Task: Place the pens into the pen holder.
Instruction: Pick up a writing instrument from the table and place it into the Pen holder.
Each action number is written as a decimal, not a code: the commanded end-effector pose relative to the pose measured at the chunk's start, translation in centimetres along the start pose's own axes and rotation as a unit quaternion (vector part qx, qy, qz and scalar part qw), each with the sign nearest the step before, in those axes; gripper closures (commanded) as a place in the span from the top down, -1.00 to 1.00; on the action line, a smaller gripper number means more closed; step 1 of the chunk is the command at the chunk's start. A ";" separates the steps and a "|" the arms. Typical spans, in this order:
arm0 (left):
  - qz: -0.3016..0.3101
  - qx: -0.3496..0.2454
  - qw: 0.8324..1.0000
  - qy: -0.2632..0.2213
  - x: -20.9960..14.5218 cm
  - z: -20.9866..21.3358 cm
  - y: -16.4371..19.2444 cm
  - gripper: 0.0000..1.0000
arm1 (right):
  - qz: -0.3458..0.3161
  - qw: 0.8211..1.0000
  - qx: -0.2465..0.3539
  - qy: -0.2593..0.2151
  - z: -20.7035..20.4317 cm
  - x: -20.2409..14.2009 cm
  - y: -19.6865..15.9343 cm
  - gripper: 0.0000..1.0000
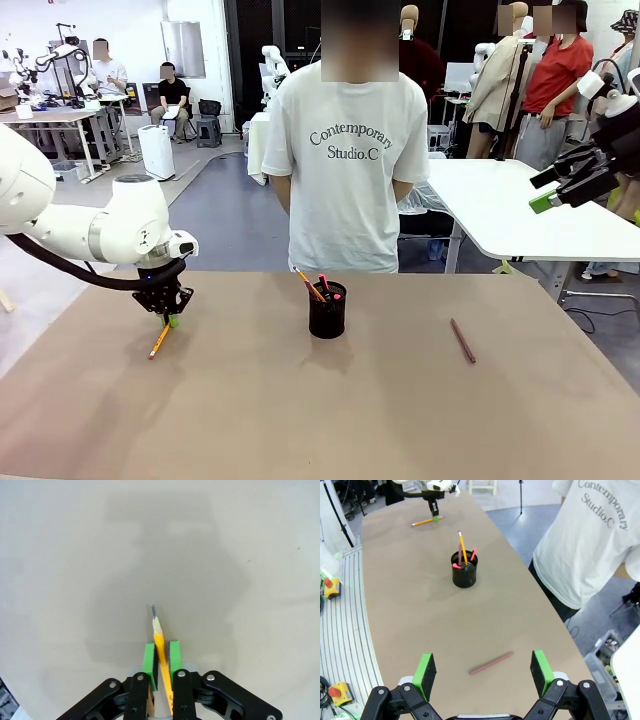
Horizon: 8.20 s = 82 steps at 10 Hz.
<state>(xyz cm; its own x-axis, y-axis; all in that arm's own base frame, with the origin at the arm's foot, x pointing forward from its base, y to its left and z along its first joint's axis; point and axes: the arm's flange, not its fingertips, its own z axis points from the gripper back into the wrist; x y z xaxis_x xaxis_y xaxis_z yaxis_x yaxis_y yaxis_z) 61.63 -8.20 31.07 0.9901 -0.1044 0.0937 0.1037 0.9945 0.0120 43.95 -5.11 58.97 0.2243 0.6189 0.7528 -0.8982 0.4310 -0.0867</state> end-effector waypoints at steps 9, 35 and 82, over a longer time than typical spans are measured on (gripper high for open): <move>-0.181 -0.288 0.940 0.003 -1.9 4.2 2.8 -1.00 | 0.003 1.000 0.000 -0.009 0.0 0.2 0.0 1.00; -0.542 -0.450 0.431 -0.564 -0.5 23.8 -5.9 -1.00 | 0.003 1.000 0.000 -0.009 0.0 0.2 0.0 1.00; -0.549 -0.525 0.417 -0.500 5.7 4.6 -20.0 1.00 | 0.003 1.000 0.000 -0.009 0.0 0.2 0.0 1.00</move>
<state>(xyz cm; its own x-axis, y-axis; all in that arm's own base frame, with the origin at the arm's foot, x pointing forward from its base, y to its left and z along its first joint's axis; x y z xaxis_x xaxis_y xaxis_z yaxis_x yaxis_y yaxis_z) 65.74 -29.07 35.77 -0.1879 0.0953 0.9775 0.9474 -0.2449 0.2060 43.94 -5.11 58.97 0.2246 0.6191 0.7525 -0.8982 0.4310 -0.0865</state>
